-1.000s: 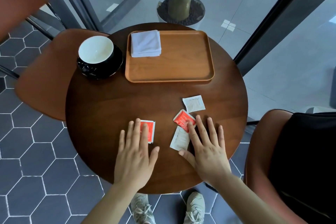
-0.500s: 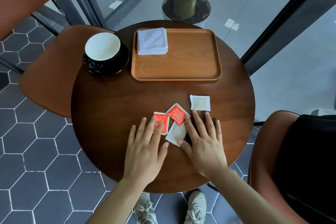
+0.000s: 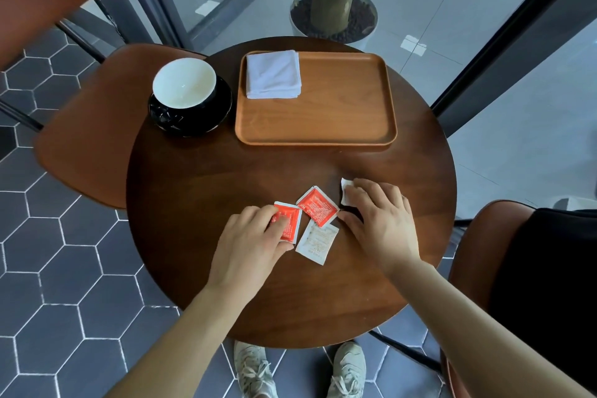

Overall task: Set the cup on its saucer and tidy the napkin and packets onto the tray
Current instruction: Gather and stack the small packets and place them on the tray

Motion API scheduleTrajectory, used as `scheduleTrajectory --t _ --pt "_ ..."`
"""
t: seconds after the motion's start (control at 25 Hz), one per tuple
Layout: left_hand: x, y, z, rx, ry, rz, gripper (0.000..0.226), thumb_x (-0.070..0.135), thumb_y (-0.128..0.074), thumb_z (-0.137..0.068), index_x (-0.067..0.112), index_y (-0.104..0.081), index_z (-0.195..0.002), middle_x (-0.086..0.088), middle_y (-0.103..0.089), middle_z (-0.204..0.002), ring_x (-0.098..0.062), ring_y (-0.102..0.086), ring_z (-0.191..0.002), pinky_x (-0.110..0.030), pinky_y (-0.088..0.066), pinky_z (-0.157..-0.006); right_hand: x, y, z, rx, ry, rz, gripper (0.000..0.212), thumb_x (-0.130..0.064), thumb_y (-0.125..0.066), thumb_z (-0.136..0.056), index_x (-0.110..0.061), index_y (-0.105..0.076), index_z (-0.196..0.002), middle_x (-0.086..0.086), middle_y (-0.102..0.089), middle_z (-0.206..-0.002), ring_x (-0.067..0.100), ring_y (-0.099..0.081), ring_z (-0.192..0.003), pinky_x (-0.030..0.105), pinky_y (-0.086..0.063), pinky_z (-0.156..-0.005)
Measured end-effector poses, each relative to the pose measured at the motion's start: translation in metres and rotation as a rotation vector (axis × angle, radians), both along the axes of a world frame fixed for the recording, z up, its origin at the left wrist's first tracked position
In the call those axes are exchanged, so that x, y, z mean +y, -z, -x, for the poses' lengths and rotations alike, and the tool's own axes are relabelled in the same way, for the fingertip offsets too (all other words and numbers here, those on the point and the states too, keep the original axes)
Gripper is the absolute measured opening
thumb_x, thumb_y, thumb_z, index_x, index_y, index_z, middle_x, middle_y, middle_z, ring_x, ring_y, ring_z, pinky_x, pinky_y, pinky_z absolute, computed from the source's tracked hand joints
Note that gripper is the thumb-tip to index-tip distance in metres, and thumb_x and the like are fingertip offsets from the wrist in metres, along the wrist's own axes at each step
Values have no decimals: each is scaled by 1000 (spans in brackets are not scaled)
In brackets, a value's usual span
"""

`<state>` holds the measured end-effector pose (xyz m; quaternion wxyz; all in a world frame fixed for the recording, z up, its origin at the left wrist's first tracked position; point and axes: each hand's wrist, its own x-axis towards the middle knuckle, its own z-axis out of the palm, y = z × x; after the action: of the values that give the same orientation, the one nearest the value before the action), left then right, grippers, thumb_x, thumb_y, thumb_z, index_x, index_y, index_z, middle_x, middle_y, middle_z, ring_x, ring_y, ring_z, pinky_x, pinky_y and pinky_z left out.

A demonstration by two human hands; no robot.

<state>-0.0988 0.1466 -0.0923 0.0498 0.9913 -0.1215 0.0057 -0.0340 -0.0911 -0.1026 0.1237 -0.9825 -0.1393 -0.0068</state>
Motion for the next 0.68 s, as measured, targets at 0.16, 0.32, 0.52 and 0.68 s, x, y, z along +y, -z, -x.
scheduleTrajectory --t 0.16,0.32,0.52,0.68 --pt "14 6 -3 -148 181 -133 38 34 -81 -79 7 -72 -105 -15 -73 -110 -29 -70 -96 -50 -53 -94 -6 -5 0 -146 -82 2 25 -36 -53 -101 -20 -71 -102 -4 -66 -111 24 -57 -93 38 -44 -79" --pt "22 12 -5 -171 153 -46 36 39 -70 -86 8 -70 -105 -11 -70 -113 -27 -66 -109 -46 -50 -98 2 -16 -1 -38 29 -366 22 -29 -54 -101 -17 -72 -97 -6 -66 -95 11 -62 -77 25 -50 -61" --pt "18 13 -2 -149 137 42 40 40 -76 -81 10 -71 -107 -13 -70 -115 -29 -67 -107 -43 -56 -87 4 -20 1 160 240 -383 17 -28 -61 -96 -21 -71 -106 -8 -69 -95 12 -63 -85 28 -53 -64" --pt "18 13 -5 -173 156 35 37 36 -81 -78 10 -72 -102 -14 -72 -110 -29 -69 -103 -42 -58 -83 0 -18 12 14 205 -219 17 -24 -67 -90 -19 -72 -105 -4 -66 -97 19 -58 -88 30 -51 -60"
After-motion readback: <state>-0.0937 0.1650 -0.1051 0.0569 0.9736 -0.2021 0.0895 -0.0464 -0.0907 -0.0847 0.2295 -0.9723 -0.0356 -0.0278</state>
